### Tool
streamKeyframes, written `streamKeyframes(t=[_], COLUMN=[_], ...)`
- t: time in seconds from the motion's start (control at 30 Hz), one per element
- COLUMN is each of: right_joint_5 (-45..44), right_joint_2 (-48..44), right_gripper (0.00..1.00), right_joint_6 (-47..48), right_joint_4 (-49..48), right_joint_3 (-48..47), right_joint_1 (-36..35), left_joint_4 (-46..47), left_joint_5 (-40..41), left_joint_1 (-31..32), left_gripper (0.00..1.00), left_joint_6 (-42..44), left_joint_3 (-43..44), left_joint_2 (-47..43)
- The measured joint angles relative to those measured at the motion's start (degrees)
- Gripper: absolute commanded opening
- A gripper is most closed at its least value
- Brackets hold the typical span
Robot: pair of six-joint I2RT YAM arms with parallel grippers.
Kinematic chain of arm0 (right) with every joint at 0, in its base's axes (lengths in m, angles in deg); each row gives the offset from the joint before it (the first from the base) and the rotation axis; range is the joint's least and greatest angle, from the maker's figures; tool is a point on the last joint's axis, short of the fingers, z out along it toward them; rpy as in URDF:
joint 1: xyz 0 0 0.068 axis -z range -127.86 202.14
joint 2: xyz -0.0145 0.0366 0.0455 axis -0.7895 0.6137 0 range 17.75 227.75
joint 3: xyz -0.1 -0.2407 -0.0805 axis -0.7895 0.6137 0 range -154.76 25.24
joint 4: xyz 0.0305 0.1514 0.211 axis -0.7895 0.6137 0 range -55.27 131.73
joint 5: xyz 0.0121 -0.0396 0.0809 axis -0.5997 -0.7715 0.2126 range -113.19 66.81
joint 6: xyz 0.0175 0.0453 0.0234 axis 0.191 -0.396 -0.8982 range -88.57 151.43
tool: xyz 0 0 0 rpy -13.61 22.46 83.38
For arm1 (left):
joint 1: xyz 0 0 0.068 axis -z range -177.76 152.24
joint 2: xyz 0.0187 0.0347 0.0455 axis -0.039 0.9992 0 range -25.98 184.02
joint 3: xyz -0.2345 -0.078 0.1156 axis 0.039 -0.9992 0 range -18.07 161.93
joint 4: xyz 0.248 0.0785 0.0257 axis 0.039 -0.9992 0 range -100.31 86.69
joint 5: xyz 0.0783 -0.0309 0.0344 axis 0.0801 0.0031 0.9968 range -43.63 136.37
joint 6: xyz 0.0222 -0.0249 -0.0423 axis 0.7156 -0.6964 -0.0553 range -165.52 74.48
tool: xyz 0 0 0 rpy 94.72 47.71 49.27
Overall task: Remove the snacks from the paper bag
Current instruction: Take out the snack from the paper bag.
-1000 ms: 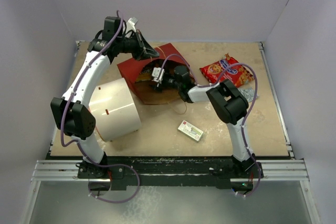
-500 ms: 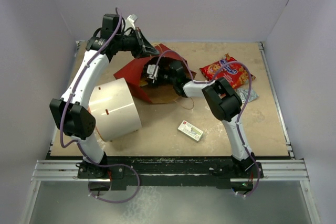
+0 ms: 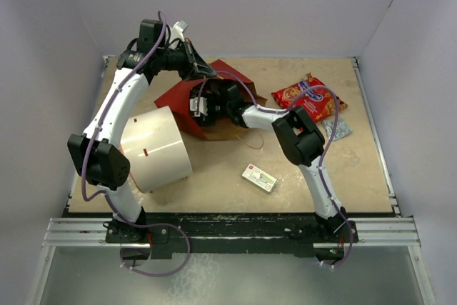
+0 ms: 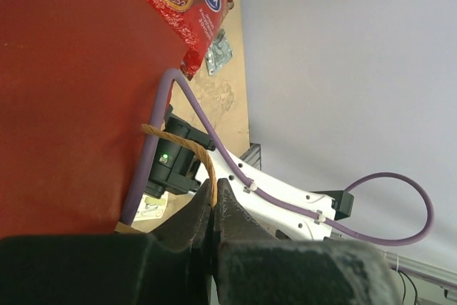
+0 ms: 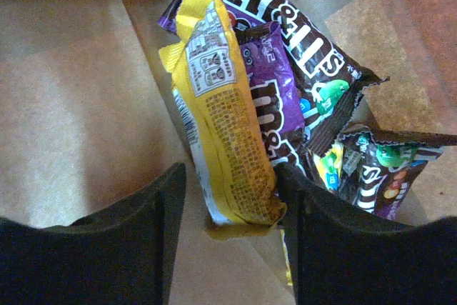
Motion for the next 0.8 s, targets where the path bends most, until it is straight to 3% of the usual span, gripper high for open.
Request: streamKeyframes(t=[0.13, 0.23, 0.3, 0.8], right_joint_5=[-0.6, -1.7, -3.1, -19.6], right_joint_2=[2.2, 2.3, 2.3, -0.7], right_gripper=[0.38, 0.21, 0.15, 0.07], right_joint_6=[1.2, 1.0, 0.6, -4.5], right_joint_4=[0.9, 0.3, -0.6, -11.8], right_joint_3=[-2.9, -3.1, -3.1, 7.1], right_joint_1=[0.0, 0.0, 0.0, 2.1], left_joint_4=[-0.3, -0.3, -0.3, 0.3], left_joint_5=[0.0, 0.0, 0.0, -1.7], left_joint_1=[0.0, 0.0, 0.0, 0.0], left_gripper=[0.00, 0.00, 0.00, 0.00], left_joint_6=[0.0, 0.0, 0.1, 0.4], left_joint_3=[0.0, 0.0, 0.0, 3.4], left_joint_2=[0.0, 0.0, 0.0, 6.3])
